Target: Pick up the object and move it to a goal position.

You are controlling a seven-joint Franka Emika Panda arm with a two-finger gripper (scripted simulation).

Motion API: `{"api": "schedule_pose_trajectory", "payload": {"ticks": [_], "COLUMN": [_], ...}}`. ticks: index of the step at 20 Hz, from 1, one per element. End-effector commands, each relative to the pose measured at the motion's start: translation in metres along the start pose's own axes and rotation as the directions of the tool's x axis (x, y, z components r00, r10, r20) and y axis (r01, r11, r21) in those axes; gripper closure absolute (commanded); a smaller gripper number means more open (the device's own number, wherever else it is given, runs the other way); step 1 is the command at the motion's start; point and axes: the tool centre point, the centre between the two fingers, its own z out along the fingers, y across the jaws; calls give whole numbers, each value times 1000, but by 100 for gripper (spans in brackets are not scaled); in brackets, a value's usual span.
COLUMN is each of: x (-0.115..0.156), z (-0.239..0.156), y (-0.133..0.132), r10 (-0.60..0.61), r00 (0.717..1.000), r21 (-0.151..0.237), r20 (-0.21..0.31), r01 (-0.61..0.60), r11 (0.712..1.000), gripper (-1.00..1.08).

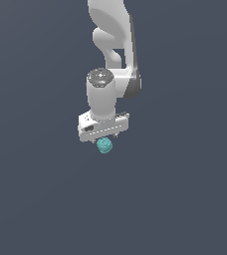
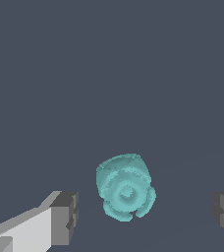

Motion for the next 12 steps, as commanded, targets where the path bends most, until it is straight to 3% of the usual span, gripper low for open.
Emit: {"api": "schedule_pose_trajectory", "payload": {"ticks": [1, 12], "x": [-6, -24], "z": [10, 40], "y": [0, -2], "r10": [-65, -255], "r00": [998, 967], "r21": [4, 20], "r20": [4, 12], "r01": [65, 255], "r11": [998, 967], "gripper": [-92, -92]}}
